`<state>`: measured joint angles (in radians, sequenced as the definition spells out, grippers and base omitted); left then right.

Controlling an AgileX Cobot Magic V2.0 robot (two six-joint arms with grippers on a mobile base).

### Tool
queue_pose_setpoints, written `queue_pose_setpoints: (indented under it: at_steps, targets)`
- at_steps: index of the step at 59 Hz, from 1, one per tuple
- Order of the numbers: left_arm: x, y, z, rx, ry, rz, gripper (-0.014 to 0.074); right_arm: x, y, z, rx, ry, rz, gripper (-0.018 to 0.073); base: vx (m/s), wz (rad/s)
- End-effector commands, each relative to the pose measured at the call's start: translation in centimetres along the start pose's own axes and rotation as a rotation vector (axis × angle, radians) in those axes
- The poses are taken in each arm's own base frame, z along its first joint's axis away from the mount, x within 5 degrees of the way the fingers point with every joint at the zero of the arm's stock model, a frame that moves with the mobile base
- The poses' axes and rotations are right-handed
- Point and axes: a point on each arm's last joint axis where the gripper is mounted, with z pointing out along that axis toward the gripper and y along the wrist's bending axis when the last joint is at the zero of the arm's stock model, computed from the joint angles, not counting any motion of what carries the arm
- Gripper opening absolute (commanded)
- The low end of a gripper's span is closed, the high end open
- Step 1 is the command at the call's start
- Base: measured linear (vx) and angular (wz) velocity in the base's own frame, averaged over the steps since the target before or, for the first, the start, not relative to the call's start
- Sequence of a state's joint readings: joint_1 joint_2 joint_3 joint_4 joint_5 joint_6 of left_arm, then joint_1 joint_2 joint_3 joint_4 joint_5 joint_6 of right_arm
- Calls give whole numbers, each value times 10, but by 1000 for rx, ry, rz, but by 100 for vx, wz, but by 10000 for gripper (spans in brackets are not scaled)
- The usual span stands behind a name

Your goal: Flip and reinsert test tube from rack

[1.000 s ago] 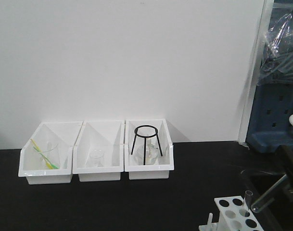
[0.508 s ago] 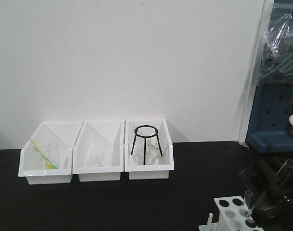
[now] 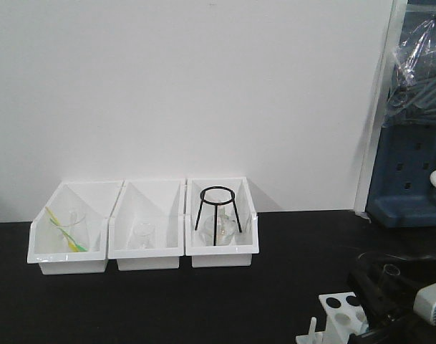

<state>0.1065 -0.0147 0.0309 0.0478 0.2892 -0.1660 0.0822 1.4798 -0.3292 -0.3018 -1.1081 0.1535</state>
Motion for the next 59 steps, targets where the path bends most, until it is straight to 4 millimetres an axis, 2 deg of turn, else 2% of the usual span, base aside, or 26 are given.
queue_pose_setpoints:
  at_steps: [1,7,15,44,59]
  targets:
    - [-7,-2,0,22,-86,-3,-6,-11,2,-5,-19,-179,12,-8,0,0]
    - [-7,-2,0,22,-86,-3,-6,4,1,-7,-6,-127,29,-8,0,0]
    - [-7,-2,0,22,-86,-3,-6,13,2,-4,-24,-90,11,-8,0,0]
    - [-7,-2,0,22,-86,-3,-6,21,1,-3,-15,-22,-16,-6,0,0]
    - [-7,-2,0,22,-86,-3,-6,26,1,-3,-12,29,-17,36,0,0]
